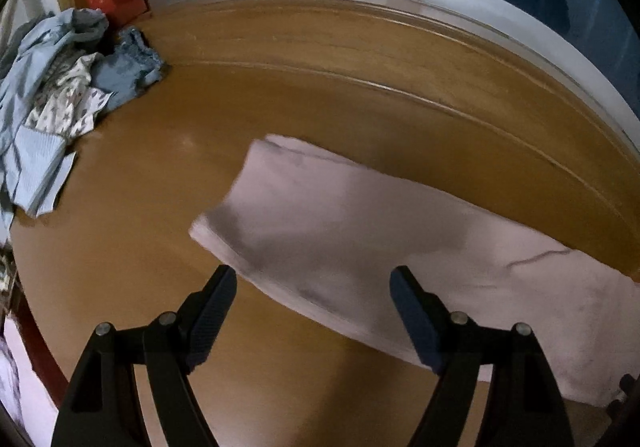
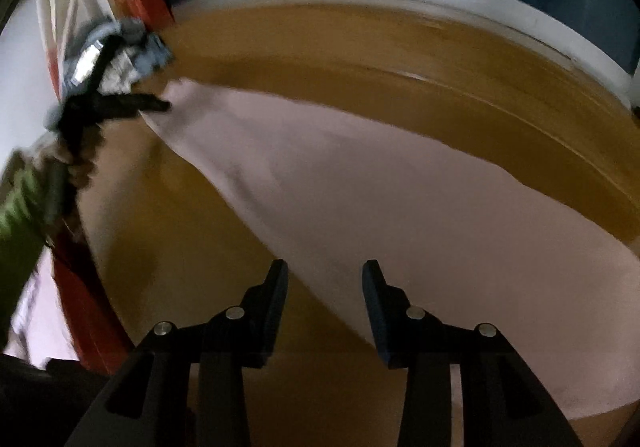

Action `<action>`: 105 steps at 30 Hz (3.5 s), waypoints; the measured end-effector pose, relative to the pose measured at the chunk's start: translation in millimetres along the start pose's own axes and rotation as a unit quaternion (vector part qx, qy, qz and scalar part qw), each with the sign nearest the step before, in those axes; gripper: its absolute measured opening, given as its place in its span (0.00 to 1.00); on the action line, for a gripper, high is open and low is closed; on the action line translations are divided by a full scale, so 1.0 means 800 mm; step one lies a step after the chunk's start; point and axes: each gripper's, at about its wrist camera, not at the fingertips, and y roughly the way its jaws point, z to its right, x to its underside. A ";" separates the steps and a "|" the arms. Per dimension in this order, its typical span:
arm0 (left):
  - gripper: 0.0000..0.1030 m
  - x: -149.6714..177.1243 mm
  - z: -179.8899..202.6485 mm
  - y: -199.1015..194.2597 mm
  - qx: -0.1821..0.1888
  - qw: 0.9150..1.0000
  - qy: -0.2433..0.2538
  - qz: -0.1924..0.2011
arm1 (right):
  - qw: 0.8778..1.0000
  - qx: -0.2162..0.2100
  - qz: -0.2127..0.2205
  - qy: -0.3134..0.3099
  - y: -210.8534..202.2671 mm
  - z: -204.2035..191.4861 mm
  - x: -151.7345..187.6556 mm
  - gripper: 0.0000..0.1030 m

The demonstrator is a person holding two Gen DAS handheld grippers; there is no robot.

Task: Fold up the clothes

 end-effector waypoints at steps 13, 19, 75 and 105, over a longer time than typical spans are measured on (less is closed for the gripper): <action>0.77 -0.048 -0.069 0.078 0.085 0.990 0.107 -0.018 | 0.995 0.023 0.059 0.081 0.156 -0.134 -0.118 0.38; 0.77 -0.054 -0.098 0.080 0.111 0.984 0.138 -0.023 | 0.994 0.072 0.049 0.066 0.177 -0.147 -0.119 0.42; 0.76 -0.058 -0.193 0.060 0.368 0.728 0.578 0.003 | 0.935 0.269 0.077 0.217 0.169 -0.361 -0.081 0.16; 0.76 -0.032 -0.072 -0.003 0.371 0.691 0.612 0.098 | 0.883 0.147 0.159 0.417 0.005 -0.083 0.029 0.13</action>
